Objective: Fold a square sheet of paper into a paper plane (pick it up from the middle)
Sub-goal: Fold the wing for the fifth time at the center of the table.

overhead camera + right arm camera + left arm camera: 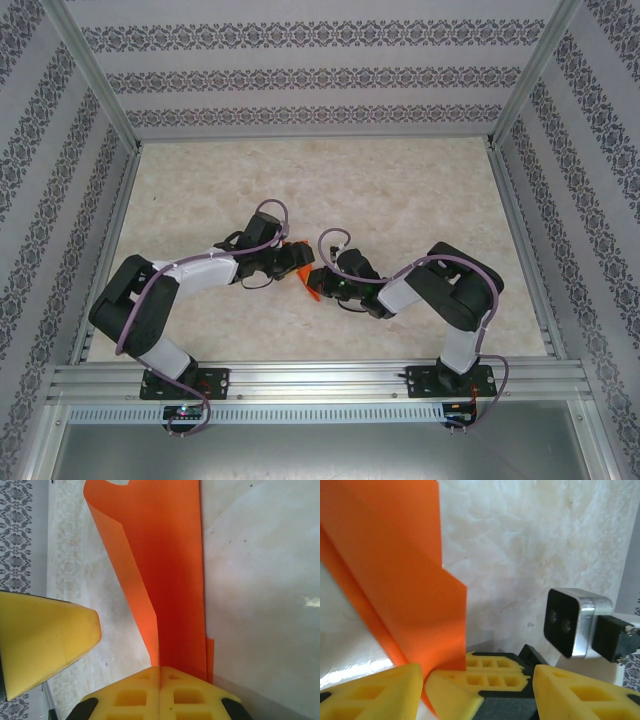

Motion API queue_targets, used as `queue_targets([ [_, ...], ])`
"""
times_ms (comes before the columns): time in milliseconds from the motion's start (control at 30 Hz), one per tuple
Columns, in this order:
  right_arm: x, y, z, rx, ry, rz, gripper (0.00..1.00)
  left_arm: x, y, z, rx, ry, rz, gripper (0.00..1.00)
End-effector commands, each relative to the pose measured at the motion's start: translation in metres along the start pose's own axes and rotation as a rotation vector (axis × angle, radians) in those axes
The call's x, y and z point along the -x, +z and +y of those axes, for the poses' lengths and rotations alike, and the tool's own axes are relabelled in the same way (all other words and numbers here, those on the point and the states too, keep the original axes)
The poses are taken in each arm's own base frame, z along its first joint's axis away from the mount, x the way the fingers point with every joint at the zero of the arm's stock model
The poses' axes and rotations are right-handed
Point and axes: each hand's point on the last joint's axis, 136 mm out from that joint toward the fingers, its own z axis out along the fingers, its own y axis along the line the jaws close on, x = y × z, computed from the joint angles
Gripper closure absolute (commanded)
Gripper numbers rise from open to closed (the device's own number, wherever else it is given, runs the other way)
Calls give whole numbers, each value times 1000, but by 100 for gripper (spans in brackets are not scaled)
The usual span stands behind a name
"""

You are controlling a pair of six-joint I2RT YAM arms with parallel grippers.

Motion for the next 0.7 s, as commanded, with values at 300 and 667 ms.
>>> queue_targets([
  [300,-20,1,-55,-213,41,68,93,17,15,-15,-71,60,-18,39],
  [667,-19,-3,-53,-241,14,77,89,15,21,-2,-33,28,-11,40],
])
